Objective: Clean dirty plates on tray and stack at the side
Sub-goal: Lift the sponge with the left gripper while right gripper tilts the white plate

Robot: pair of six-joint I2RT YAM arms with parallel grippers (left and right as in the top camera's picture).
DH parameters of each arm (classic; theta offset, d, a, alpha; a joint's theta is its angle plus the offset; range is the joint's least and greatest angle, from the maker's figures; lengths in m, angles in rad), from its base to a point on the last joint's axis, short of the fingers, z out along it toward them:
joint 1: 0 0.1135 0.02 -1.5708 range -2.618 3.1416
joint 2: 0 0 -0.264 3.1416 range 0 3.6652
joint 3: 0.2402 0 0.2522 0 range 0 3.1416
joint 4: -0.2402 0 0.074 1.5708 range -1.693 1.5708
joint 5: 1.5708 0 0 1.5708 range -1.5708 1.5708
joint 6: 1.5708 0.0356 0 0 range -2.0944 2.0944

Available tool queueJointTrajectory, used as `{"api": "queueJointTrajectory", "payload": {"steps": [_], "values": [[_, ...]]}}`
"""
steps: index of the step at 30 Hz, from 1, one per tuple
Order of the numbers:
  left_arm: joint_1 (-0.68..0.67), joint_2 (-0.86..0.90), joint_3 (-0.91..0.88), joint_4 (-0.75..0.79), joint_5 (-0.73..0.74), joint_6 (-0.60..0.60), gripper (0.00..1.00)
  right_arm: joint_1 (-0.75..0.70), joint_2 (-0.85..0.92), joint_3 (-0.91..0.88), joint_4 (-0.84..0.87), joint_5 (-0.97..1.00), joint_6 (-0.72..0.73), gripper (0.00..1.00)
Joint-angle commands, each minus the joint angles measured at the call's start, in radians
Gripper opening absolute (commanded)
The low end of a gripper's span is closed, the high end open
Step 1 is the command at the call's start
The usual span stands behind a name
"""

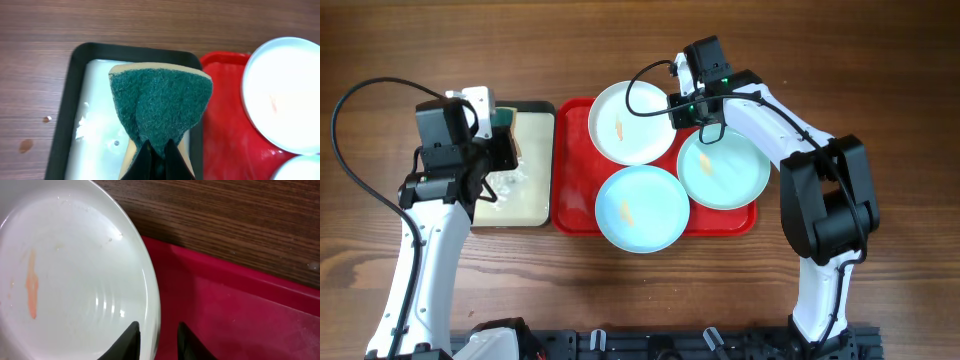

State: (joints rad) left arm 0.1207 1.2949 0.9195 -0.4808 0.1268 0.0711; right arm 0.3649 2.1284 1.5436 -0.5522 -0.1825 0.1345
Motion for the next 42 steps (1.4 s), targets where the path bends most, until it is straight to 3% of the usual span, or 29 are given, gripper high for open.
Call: {"api": "queueJointTrajectory", "payload": {"steps": [1, 8, 12, 13, 16, 18, 20, 23, 27, 36, 42], "values": [[0.005, 0.002, 0.006, -0.01, 0.048, 0.034, 0.04, 0.003, 0.023, -0.001, 0.003, -0.008, 0.0, 0.29], [0.005, 0.003, -0.009, -0.01, 0.048, 0.033, 0.04, 0.003, 0.025, -0.026, 0.04, -0.008, 0.021, 0.29], [0.005, 0.003, -0.009, -0.01, 0.048, 0.034, 0.04, 0.003, 0.025, -0.029, 0.047, -0.02, 0.033, 0.06], [0.005, 0.003, -0.009, -0.01, 0.048, 0.033, 0.04, 0.003, 0.025, -0.029, 0.047, -0.02, 0.033, 0.04], [0.005, 0.003, -0.009, -0.01, 0.048, 0.034, 0.04, 0.003, 0.025, -0.029, 0.047, -0.02, 0.033, 0.05], [0.005, 0.003, -0.009, -0.01, 0.048, 0.033, 0.04, 0.003, 0.025, -0.029, 0.046, -0.02, 0.034, 0.16], [0.005, 0.003, -0.009, -0.01, 0.048, 0.034, 0.04, 0.003, 0.025, -0.029, 0.043, -0.02, 0.034, 0.2], [0.005, 0.003, -0.01, -0.01, 0.048, 0.033, 0.04, 0.003, 0.024, -0.029, 0.04, -0.02, 0.034, 0.18], [0.005, 0.009, -0.011, -0.01, 0.048, 0.034, 0.04, 0.003, 0.025, -0.029, 0.036, -0.02, 0.085, 0.06], [0.005, 0.035, -0.011, 0.002, 0.048, 0.034, 0.04, 0.003, 0.025, -0.029, 0.037, -0.02, 0.076, 0.04], [0.005, 0.029, -0.011, 0.13, 0.054, 0.025, 0.04, 0.003, 0.025, -0.029, 0.036, -0.02, 0.071, 0.04]]}}
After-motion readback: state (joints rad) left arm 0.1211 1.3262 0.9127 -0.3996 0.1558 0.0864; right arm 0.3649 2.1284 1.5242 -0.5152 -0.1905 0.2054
